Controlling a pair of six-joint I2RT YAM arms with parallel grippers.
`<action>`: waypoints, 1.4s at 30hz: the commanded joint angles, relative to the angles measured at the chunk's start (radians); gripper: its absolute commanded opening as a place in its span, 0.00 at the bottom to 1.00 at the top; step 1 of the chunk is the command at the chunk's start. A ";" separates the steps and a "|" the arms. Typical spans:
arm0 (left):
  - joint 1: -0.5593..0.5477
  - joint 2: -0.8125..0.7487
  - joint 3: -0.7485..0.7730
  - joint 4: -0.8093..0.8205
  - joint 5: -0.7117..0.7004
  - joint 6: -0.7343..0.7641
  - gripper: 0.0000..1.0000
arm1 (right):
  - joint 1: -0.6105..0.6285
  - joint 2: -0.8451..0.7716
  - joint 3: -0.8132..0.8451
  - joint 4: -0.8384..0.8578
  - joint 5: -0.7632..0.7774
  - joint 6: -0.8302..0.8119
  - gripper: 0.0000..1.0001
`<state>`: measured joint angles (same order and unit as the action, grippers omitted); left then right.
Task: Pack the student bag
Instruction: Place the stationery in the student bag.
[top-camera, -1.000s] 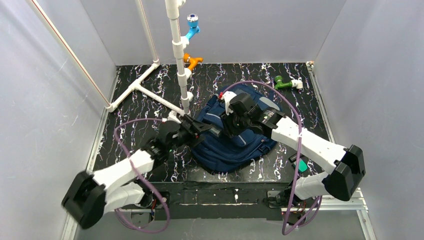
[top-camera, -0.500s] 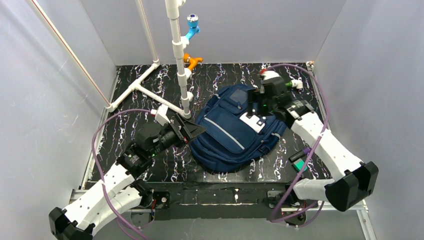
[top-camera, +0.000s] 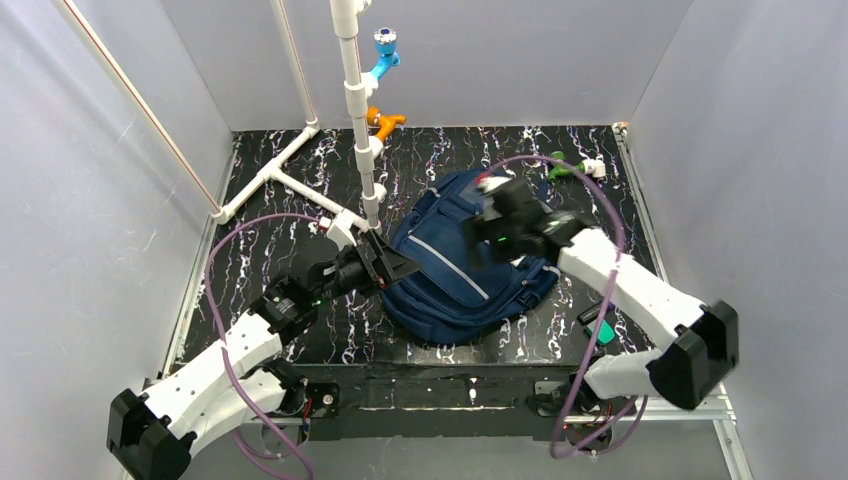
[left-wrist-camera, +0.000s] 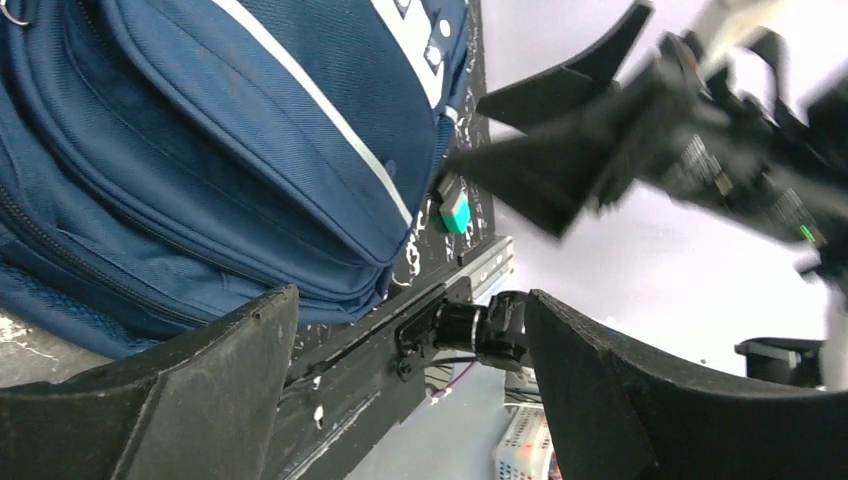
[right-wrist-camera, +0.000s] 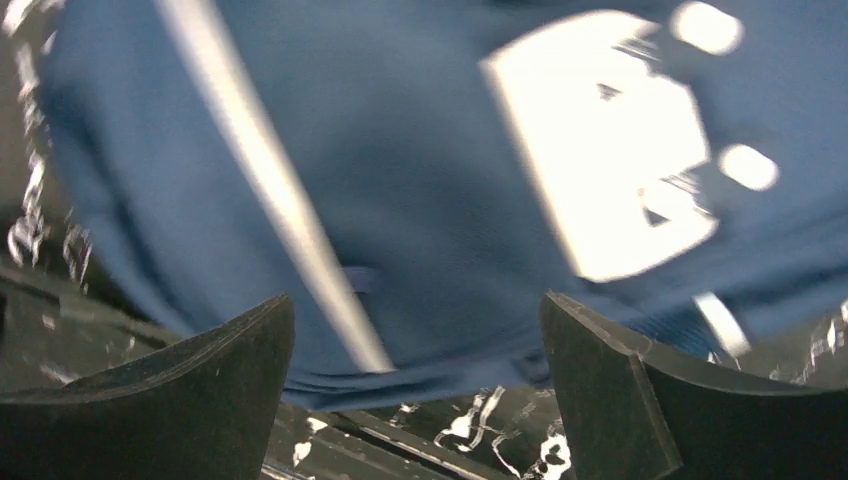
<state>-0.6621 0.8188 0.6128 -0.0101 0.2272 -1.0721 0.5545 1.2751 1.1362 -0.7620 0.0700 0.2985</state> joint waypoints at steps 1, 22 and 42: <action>0.006 0.000 0.003 -0.038 -0.035 0.069 0.81 | 0.340 0.106 0.134 -0.046 0.301 -0.094 0.98; 0.006 -0.195 0.031 -0.381 -0.263 0.203 0.80 | 0.649 0.467 0.304 -0.126 0.758 -0.171 0.47; 0.024 0.346 0.110 0.077 -0.195 0.268 0.34 | 0.429 0.164 0.184 0.123 0.311 -0.038 0.01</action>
<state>-0.6540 1.1313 0.6483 0.0048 0.0917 -0.7944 1.0229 1.5024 1.3216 -0.7544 0.4820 0.2123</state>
